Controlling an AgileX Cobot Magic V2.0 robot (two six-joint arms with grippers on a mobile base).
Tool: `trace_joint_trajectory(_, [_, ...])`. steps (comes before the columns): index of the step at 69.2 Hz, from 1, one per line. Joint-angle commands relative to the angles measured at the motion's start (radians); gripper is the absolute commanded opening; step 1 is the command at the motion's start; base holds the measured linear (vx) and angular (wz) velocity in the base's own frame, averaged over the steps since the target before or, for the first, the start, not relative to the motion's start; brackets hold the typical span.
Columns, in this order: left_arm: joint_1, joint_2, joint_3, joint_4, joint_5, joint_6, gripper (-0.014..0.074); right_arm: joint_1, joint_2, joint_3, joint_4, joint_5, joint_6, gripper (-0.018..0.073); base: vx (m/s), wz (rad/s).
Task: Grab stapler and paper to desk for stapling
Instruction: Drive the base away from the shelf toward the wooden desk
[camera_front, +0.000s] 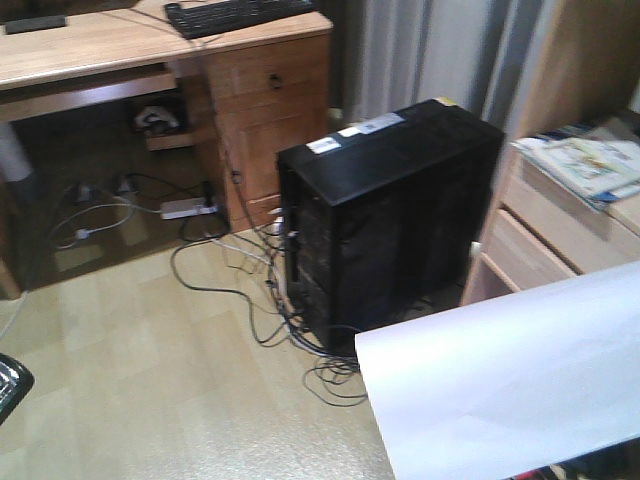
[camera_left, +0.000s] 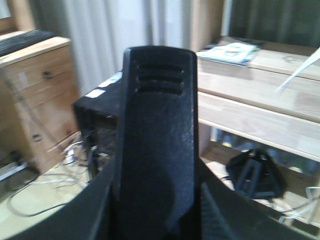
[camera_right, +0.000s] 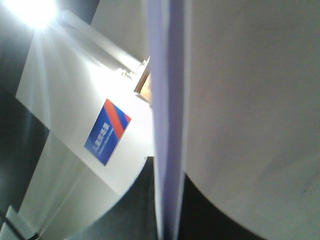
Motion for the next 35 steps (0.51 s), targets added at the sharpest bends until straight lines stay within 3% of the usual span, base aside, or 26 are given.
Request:
trace_joint_trajectory(1, [-0.005,0.01,-0.03,-0.005,-0.122,0.0,-0.0006,-0.004,0.009,-0.024,0.0,-0.065,-0.013,-0.0002,0.05,0.33])
trace_joint_trajectory(35, [-0.005,0.01,-0.03,-0.005,-0.122,0.0,-0.0006,-0.004,0.009,-0.024,0.0,-0.065,-0.013,-0.0002,0.06,0.42])
